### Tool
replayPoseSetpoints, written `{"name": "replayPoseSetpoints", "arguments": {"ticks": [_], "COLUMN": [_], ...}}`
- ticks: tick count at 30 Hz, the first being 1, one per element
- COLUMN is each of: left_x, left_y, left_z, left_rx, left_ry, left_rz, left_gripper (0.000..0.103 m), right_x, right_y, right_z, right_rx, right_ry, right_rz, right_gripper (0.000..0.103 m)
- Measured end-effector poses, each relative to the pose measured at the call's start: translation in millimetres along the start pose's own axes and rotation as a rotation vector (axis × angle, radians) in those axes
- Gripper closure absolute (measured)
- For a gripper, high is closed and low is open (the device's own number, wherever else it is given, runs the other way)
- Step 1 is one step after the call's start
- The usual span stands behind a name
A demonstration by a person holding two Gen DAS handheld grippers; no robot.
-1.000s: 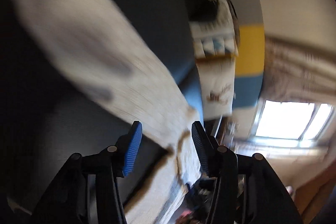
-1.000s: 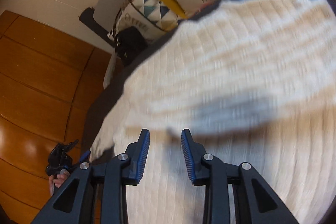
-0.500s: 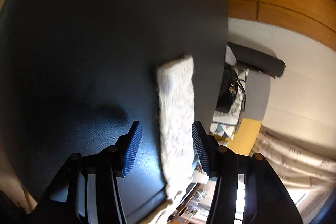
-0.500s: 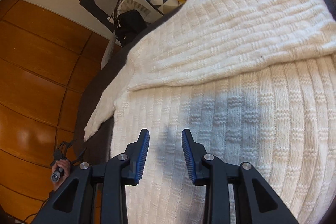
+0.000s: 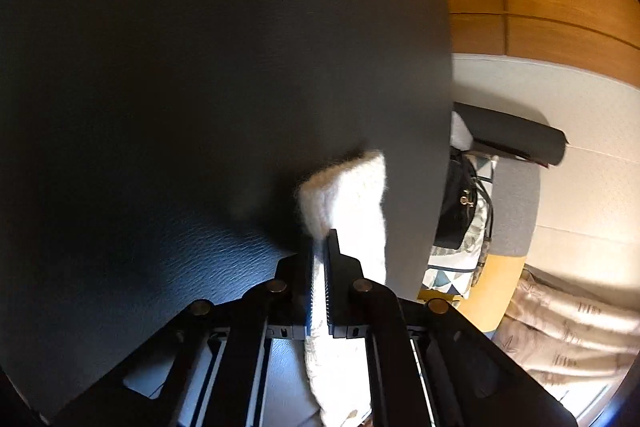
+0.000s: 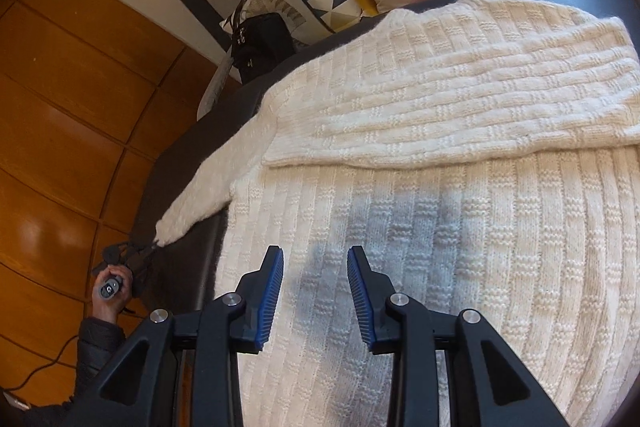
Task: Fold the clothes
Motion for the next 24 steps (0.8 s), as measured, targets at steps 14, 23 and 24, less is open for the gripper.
{"name": "replayPoseSetpoints", "arguments": {"ticks": [14, 23, 24], "left_x": [-51, -27, -20], "left_y": [242, 262, 261], "left_z": [276, 490, 508], "left_rx": [0.714, 0.943, 0.951], "left_ry": [-0.174, -0.473, -0.503], "left_rz": [0.421, 0.476, 0.472], "left_gripper": [0.101, 0.101, 0.101], "right_x": [-16, 7, 11], "right_y": [53, 59, 57], "right_z": [-75, -103, -103], "right_rx": [0.236, 0.399, 0.430], "right_ry": [0.162, 0.205, 0.213], "right_rz": [-0.197, -0.453, -0.500], "right_gripper": [0.068, 0.068, 0.068]}}
Point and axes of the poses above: each gripper's, at about its wrist camera, not at the fingertips, and x roughly the way its jaws point, y to its right, z to its underside, the point moved 10 cm from there along x, roughly the way its jaws point, and after that the axes turned 12 degrees about -z, right-handed, at the moved point
